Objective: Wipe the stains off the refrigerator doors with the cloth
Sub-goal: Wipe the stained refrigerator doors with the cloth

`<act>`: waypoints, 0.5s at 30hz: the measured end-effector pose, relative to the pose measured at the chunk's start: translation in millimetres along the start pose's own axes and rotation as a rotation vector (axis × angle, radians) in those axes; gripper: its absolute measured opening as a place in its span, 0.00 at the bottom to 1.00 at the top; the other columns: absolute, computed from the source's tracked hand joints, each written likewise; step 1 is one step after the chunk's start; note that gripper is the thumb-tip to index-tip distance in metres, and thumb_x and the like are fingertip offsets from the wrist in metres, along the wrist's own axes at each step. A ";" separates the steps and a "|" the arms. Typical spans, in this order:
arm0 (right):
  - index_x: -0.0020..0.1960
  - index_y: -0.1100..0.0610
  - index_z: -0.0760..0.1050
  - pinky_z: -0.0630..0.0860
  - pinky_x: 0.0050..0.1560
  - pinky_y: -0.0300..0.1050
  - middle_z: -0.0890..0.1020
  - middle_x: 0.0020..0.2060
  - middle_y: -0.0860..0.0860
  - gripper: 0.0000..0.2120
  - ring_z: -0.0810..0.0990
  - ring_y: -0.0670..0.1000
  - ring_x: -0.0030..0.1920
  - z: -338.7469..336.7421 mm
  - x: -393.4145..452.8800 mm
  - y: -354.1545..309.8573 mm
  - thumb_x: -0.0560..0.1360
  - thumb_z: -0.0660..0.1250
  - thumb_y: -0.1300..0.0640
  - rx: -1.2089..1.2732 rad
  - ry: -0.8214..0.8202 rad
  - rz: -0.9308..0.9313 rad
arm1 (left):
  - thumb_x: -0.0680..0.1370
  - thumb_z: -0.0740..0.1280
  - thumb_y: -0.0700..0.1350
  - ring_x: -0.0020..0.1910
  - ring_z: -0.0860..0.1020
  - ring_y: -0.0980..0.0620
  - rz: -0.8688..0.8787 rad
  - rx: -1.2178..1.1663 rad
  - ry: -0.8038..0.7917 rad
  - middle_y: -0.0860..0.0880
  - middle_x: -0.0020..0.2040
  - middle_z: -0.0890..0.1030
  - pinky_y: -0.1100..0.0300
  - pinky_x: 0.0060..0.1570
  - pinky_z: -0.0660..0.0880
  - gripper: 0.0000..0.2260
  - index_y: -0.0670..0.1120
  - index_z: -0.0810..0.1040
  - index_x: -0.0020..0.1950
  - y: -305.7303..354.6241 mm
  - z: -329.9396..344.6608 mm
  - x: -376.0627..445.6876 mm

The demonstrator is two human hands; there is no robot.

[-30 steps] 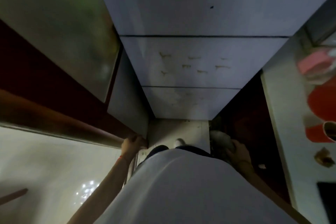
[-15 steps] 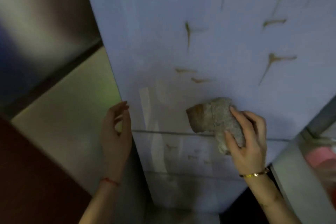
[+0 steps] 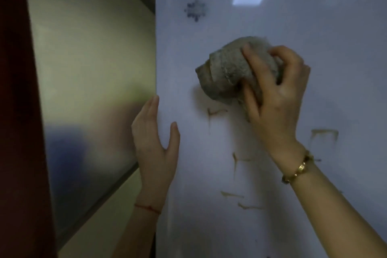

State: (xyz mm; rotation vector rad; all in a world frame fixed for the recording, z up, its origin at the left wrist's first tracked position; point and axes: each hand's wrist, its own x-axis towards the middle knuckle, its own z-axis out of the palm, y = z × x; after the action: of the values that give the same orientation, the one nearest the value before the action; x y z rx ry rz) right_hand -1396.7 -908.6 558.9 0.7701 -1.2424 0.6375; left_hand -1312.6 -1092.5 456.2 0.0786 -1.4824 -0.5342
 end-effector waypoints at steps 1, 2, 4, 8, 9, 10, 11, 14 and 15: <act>0.72 0.50 0.71 0.71 0.58 0.52 0.74 0.64 0.62 0.19 0.67 0.57 0.59 8.7 9.2 0.3 0.81 0.63 0.54 -0.039 -0.032 -0.030 | 0.81 0.65 0.44 0.75 0.65 0.51 -0.004 0.013 -0.011 0.44 0.74 0.70 0.67 0.76 0.59 0.25 0.41 0.65 0.77 -2.0 4.9 4.4; 0.72 0.49 0.71 0.71 0.57 0.54 0.74 0.66 0.60 0.20 0.66 0.57 0.61 16.8 14.6 0.6 0.81 0.63 0.54 -0.074 -0.082 -0.054 | 0.82 0.65 0.45 0.75 0.62 0.55 -0.006 0.017 -0.028 0.45 0.75 0.68 0.69 0.76 0.57 0.26 0.43 0.63 0.79 -4.3 10.1 7.4; 0.74 0.48 0.69 0.70 0.58 0.56 0.73 0.69 0.58 0.22 0.65 0.59 0.64 29.9 14.5 2.1 0.80 0.63 0.53 -0.128 -0.203 -0.085 | 0.82 0.63 0.46 0.76 0.58 0.57 0.029 0.069 -0.064 0.48 0.78 0.65 0.70 0.78 0.53 0.27 0.47 0.60 0.80 -11.8 21.2 8.7; 0.74 0.48 0.69 0.63 0.70 0.59 0.72 0.72 0.54 0.27 0.65 0.58 0.71 35.8 -8.6 7.6 0.75 0.64 0.54 -0.121 -0.255 -0.116 | 0.83 0.62 0.48 0.78 0.56 0.52 0.132 0.194 -0.064 0.51 0.81 0.59 0.65 0.80 0.51 0.27 0.52 0.56 0.80 -32.1 36.9 4.4; 0.73 0.49 0.70 0.61 0.73 0.59 0.72 0.72 0.54 0.27 0.65 0.59 0.72 34.2 -18.3 8.2 0.74 0.64 0.55 -0.099 -0.262 -0.130 | 0.83 0.61 0.48 0.78 0.56 0.52 0.156 0.202 -0.052 0.51 0.81 0.58 0.63 0.81 0.52 0.27 0.52 0.56 0.80 -37.0 39.4 3.9; 0.73 0.50 0.71 0.58 0.76 0.60 0.71 0.73 0.54 0.27 0.64 0.60 0.74 31.9 -28.7 8.4 0.73 0.64 0.55 -0.078 -0.281 -0.148 | 0.84 0.60 0.49 0.79 0.56 0.51 0.181 0.206 -0.042 0.51 0.81 0.58 0.62 0.81 0.53 0.26 0.51 0.56 0.81 -41.6 41.2 3.6; 0.73 0.51 0.71 0.56 0.77 0.62 0.70 0.74 0.55 0.28 0.62 0.60 0.76 29.5 -38.2 8.2 0.73 0.64 0.54 -0.066 -0.308 -0.165 | 0.84 0.59 0.49 0.79 0.57 0.50 0.202 0.204 -0.031 0.51 0.81 0.58 0.61 0.81 0.53 0.26 0.50 0.57 0.81 -45.0 42.6 3.4; 0.75 0.50 0.68 0.50 0.80 0.62 0.67 0.76 0.55 0.28 0.58 0.61 0.79 26.5 -38.4 10.0 0.75 0.62 0.46 -0.075 -0.366 -0.186 | 0.84 0.60 0.48 0.78 0.60 0.46 0.229 0.181 -0.001 0.49 0.81 0.60 0.58 0.80 0.57 0.25 0.48 0.60 0.80 -49.4 47.4 3.5; 0.75 0.50 0.67 0.48 0.80 0.61 0.66 0.76 0.55 0.29 0.57 0.60 0.79 29.6 -29.7 11.5 0.77 0.60 0.42 -0.090 -0.367 -0.174 | 0.83 0.61 0.47 0.78 0.61 0.45 0.232 0.175 0.005 0.48 0.81 0.61 0.56 0.80 0.58 0.25 0.47 0.60 0.80 -50.3 48.9 3.0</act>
State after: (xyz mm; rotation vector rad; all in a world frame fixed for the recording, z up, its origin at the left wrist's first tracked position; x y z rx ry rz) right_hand -1429.3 -925.9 536.0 0.9355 -1.5062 0.3028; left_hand -1374.0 -1124.7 445.7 0.0441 -1.5078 -0.2170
